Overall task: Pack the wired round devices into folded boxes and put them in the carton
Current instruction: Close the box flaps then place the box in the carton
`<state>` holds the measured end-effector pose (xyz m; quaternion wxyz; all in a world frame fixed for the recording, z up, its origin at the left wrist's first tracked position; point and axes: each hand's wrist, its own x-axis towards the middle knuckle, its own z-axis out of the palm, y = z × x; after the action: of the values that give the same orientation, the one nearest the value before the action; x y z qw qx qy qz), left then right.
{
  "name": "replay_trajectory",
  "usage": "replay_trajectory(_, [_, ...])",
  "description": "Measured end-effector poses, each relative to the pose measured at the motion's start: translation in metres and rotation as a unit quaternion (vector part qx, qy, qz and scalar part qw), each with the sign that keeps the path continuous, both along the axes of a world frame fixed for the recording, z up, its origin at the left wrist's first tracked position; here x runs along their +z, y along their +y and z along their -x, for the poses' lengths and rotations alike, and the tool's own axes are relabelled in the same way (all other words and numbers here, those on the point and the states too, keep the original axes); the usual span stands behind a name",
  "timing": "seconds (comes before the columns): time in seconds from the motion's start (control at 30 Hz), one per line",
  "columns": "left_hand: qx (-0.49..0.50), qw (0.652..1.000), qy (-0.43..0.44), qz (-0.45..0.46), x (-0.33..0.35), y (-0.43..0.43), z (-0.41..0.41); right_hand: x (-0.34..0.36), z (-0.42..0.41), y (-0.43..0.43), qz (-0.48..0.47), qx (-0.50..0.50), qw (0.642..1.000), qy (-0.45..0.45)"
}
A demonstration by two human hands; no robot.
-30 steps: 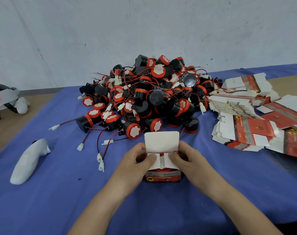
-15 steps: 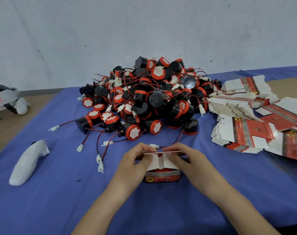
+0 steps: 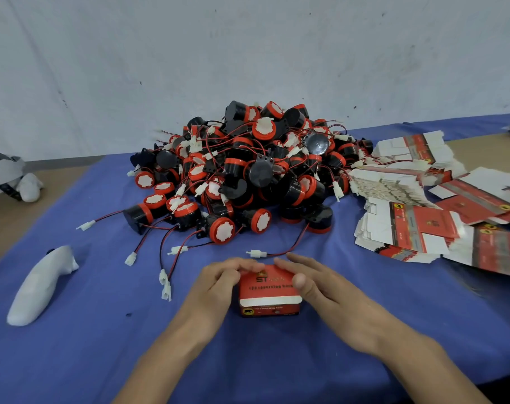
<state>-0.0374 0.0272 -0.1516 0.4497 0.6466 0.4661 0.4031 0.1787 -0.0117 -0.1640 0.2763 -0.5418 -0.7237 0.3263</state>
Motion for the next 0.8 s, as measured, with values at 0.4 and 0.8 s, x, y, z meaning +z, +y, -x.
replay_trajectory(0.4, [-0.072, 0.947, 0.178, -0.258, -0.021, -0.007, 0.012, -0.001, 0.000, 0.001, -0.139, 0.030, 0.986, -0.083])
replay_trajectory(0.8, [-0.056, 0.942, 0.189, -0.272, -0.025, -0.014, 0.012, -0.006, 0.013, -0.009, -0.263, -0.014, 0.957, -0.121])
